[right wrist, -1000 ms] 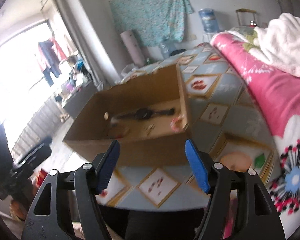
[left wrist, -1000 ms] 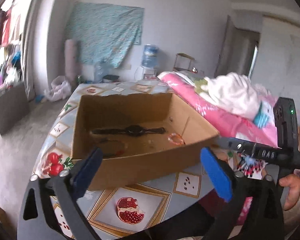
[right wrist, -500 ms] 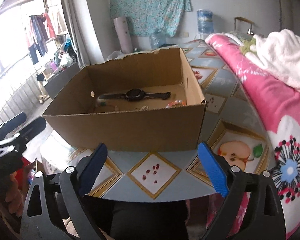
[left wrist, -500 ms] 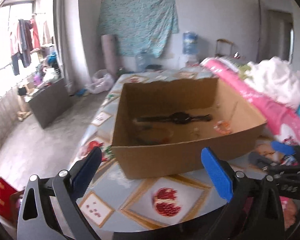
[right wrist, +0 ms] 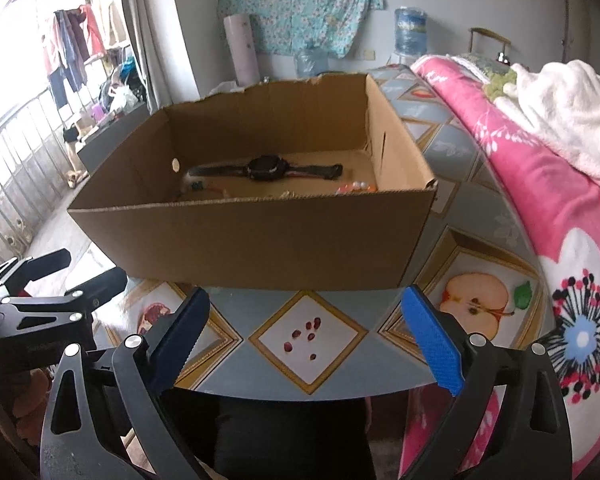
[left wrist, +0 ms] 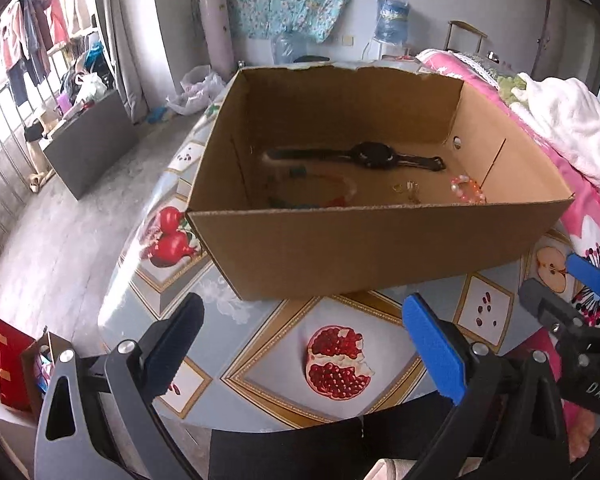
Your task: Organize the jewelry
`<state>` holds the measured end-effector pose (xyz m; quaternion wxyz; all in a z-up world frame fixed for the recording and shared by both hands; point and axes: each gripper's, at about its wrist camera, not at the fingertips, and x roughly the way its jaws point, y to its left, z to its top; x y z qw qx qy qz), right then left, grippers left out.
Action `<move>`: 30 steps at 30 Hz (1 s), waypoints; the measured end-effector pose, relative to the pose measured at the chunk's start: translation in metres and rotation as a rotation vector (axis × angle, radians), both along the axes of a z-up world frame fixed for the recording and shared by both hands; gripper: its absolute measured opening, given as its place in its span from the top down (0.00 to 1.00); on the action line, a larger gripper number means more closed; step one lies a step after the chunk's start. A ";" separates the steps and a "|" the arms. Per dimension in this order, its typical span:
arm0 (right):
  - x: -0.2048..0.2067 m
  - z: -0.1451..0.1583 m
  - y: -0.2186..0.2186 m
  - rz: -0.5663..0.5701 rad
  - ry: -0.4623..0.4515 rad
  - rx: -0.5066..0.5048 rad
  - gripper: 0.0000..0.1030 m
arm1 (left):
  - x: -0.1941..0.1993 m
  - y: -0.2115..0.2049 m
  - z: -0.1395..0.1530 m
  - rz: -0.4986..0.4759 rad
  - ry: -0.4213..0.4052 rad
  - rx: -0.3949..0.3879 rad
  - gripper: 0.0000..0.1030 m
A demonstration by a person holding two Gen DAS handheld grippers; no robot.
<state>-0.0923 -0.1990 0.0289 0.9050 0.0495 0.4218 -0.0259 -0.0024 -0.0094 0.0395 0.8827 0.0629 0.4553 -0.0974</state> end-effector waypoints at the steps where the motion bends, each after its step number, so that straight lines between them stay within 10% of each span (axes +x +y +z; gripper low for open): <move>1: 0.000 0.000 0.001 0.001 0.002 -0.001 0.10 | -0.001 -0.001 -0.001 -0.002 0.002 0.003 0.05; 30: 0.003 -0.004 0.003 0.001 0.024 -0.009 0.10 | 0.003 -0.005 0.000 -0.020 0.006 0.005 0.05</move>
